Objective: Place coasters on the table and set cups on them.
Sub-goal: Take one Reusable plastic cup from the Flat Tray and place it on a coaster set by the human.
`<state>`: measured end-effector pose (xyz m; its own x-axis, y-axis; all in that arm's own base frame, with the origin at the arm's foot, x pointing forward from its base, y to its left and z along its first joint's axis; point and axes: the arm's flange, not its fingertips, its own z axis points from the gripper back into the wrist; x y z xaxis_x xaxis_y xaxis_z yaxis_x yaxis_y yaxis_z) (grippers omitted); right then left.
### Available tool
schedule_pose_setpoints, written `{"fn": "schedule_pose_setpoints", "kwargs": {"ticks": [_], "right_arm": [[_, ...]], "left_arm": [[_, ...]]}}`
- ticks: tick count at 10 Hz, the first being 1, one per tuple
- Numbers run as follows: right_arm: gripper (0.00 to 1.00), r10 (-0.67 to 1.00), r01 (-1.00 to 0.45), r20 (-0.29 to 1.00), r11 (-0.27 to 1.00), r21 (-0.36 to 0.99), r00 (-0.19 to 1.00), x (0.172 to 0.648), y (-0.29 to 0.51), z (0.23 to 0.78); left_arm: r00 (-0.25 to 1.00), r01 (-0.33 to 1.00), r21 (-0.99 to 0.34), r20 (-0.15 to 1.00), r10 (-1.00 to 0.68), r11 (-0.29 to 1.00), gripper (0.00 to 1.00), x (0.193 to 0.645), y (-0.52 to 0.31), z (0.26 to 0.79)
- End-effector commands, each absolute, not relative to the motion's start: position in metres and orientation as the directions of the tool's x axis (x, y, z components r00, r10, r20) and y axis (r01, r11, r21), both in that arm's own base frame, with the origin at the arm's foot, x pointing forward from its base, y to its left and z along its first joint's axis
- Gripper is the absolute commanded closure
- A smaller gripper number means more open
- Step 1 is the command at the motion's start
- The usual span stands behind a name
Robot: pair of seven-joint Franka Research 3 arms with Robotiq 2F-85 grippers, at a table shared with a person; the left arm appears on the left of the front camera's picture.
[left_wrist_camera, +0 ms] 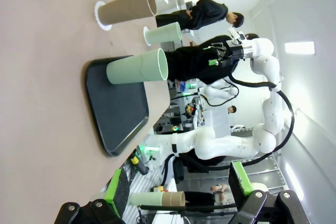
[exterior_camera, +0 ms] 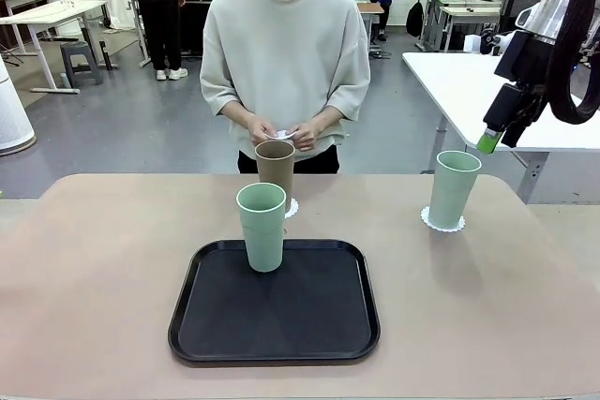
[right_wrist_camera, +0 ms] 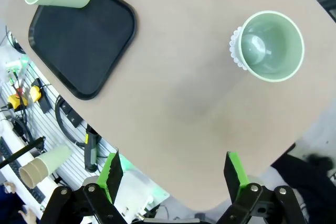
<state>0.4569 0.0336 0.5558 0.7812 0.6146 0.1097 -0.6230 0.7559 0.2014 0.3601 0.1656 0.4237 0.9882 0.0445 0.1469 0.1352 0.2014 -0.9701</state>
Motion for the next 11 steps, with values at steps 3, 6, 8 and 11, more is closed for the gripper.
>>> {"fn": "schedule_pose_setpoints", "kwargs": {"ticks": [3,6,8,11], "right_arm": [[0.00,0.620,-0.633,0.134,0.744,0.213,0.773,0.458,0.034,0.553],[0.00,0.477,-0.486,0.110,0.815,0.315,0.872,0.457,0.019,0.548],[0.00,0.281,-0.282,0.094,0.767,0.577,0.955,0.442,-0.023,0.540],[0.00,0.128,-0.152,0.104,0.470,0.869,0.986,0.437,-0.105,0.536]], "left_arm": [[0.988,0.133,-0.970,0.145,0.050,0.203,0.00,0.359,0.167,0.426],[0.988,0.133,-0.970,0.145,0.050,0.203,0.00,0.359,0.167,0.426],[0.988,0.133,-0.970,0.145,0.050,0.203,0.00,0.359,0.167,0.426],[0.988,0.133,-0.970,0.145,0.050,0.203,0.00,0.359,0.167,0.426]]}}
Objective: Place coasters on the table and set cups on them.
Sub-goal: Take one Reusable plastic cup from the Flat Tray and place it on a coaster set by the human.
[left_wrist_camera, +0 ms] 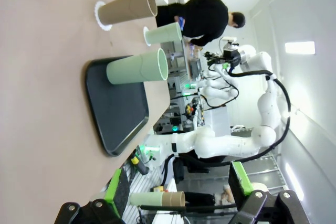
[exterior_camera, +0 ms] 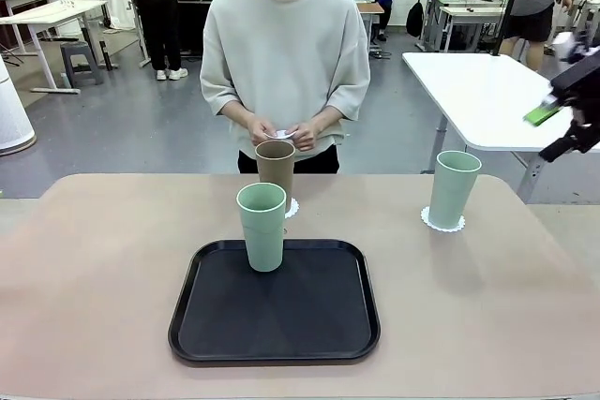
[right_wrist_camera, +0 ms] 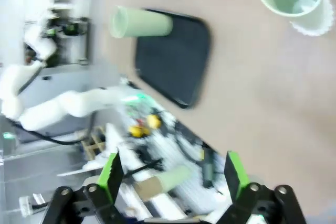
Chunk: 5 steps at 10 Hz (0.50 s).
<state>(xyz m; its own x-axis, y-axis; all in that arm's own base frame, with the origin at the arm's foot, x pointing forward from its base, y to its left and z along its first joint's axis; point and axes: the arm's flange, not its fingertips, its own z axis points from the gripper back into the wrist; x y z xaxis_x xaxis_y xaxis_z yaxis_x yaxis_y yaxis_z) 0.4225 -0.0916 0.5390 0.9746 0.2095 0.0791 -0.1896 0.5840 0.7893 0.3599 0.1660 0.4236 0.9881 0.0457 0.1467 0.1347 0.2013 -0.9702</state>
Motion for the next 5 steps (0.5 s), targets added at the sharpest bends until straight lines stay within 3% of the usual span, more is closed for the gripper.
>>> {"fn": "schedule_pose_setpoints", "kwargs": {"ticks": [1,3,5], "right_arm": [[0.00,0.112,-0.123,0.086,0.388,0.913,0.990,0.435,-0.133,0.527],[0.00,0.114,-0.117,0.093,0.234,0.965,0.989,0.428,-0.182,0.507],[0.00,0.109,-0.144,0.123,0.211,0.967,0.986,0.417,-0.214,0.475]], "left_arm": [[0.988,0.133,-0.970,0.145,0.050,0.203,0.00,0.359,0.167,0.426],[0.988,0.133,-0.970,0.145,0.050,0.203,0.00,0.359,0.167,0.426],[0.988,0.133,-0.970,0.145,0.050,0.203,0.00,0.359,0.167,0.426]]}}
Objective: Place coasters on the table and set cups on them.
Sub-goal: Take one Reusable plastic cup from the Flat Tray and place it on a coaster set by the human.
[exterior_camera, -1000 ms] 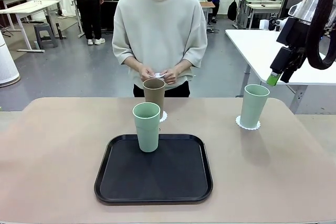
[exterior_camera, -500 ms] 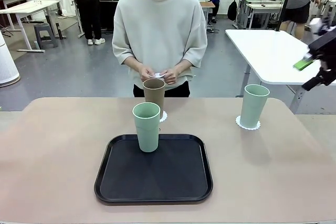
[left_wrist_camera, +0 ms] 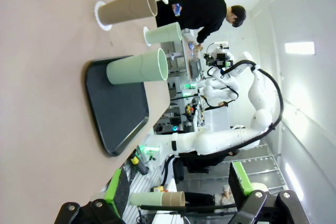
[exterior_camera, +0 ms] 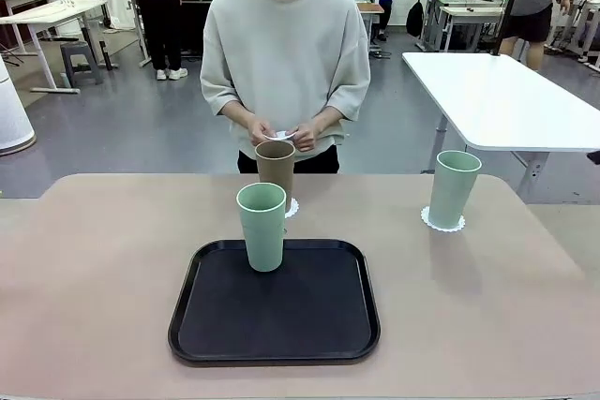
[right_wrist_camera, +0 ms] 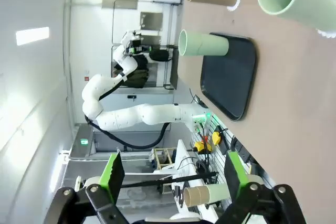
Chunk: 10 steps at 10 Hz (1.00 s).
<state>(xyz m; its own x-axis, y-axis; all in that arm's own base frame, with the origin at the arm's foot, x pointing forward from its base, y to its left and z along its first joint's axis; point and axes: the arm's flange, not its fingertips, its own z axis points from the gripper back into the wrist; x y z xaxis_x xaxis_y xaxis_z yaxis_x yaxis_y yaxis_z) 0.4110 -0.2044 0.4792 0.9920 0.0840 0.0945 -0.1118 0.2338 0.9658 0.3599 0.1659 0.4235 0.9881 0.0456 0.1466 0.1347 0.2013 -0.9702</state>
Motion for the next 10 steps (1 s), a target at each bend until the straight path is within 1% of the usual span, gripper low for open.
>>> {"fn": "schedule_pose_setpoints", "kwargs": {"ticks": [1,4,5,6,7,10], "right_arm": [[0.00,0.142,-0.153,0.127,0.190,0.970,0.982,0.412,-0.218,0.462],[0.00,0.115,-0.133,0.115,0.172,0.976,0.987,0.388,-0.232,0.441],[0.00,0.118,-0.137,0.116,0.188,0.973,0.986,0.382,-0.231,0.439],[0.00,0.127,-0.175,0.151,0.206,0.963,0.980,0.384,-0.225,0.441],[0.00,0.100,-0.115,0.098,0.183,0.976,0.990,0.392,-0.234,0.439],[0.00,0.100,-0.115,0.098,0.183,0.976,0.990,0.392,-0.234,0.439]], "left_arm": [[0.988,0.133,-0.970,0.145,0.050,0.203,0.00,0.359,0.167,0.426],[0.988,0.133,-0.970,0.145,0.050,0.203,0.00,0.359,0.167,0.426],[0.988,0.133,-0.970,0.145,0.050,0.203,0.00,0.359,0.167,0.426],[0.988,0.133,-0.970,0.145,0.050,0.203,0.00,0.359,0.167,0.426],[0.988,0.133,-0.970,0.145,0.050,0.203,0.00,0.359,0.167,0.426],[0.988,0.133,-0.970,0.145,0.050,0.203,0.00,0.359,0.167,0.426]]}}
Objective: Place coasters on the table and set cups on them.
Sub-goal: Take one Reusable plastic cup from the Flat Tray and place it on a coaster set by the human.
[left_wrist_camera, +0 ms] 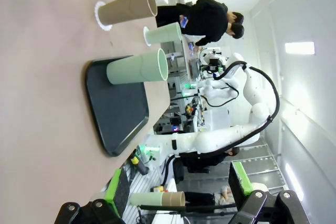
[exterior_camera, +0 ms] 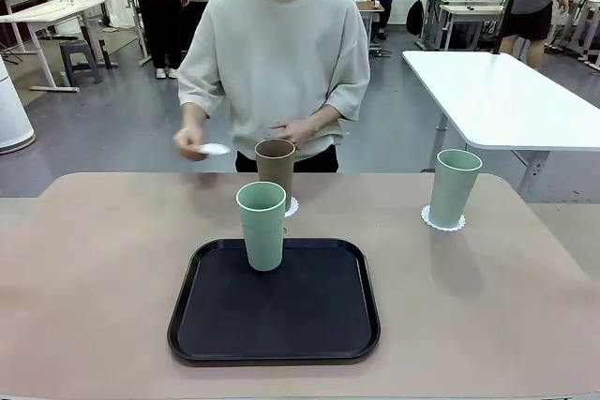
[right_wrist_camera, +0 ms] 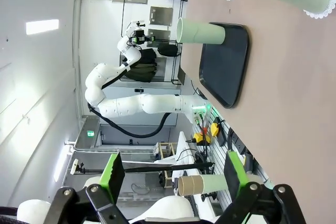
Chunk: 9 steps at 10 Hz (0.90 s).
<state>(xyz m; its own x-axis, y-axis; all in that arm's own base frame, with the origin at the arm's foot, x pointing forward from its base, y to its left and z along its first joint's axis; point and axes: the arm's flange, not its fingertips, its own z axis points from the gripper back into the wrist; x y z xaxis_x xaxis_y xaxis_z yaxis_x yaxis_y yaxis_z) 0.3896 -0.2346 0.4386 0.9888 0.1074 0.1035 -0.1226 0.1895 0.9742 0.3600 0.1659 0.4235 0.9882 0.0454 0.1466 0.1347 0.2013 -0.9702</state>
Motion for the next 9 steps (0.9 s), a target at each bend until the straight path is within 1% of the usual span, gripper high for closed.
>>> {"fn": "schedule_pose_setpoints", "kwargs": {"ticks": [1,9], "right_arm": [[0.00,0.100,-0.115,0.098,0.183,0.976,0.990,0.3917,-0.2342,0.4392],[0.00,0.100,-0.115,0.098,0.183,0.976,0.990,0.3917,-0.2342,0.4392]], "left_arm": [[0.988,0.133,-0.970,0.145,0.050,0.203,0.00,0.3592,0.1667,0.4262],[0.988,0.133,-0.970,0.145,0.050,0.203,0.00,0.3592,0.1667,0.4262]]}}
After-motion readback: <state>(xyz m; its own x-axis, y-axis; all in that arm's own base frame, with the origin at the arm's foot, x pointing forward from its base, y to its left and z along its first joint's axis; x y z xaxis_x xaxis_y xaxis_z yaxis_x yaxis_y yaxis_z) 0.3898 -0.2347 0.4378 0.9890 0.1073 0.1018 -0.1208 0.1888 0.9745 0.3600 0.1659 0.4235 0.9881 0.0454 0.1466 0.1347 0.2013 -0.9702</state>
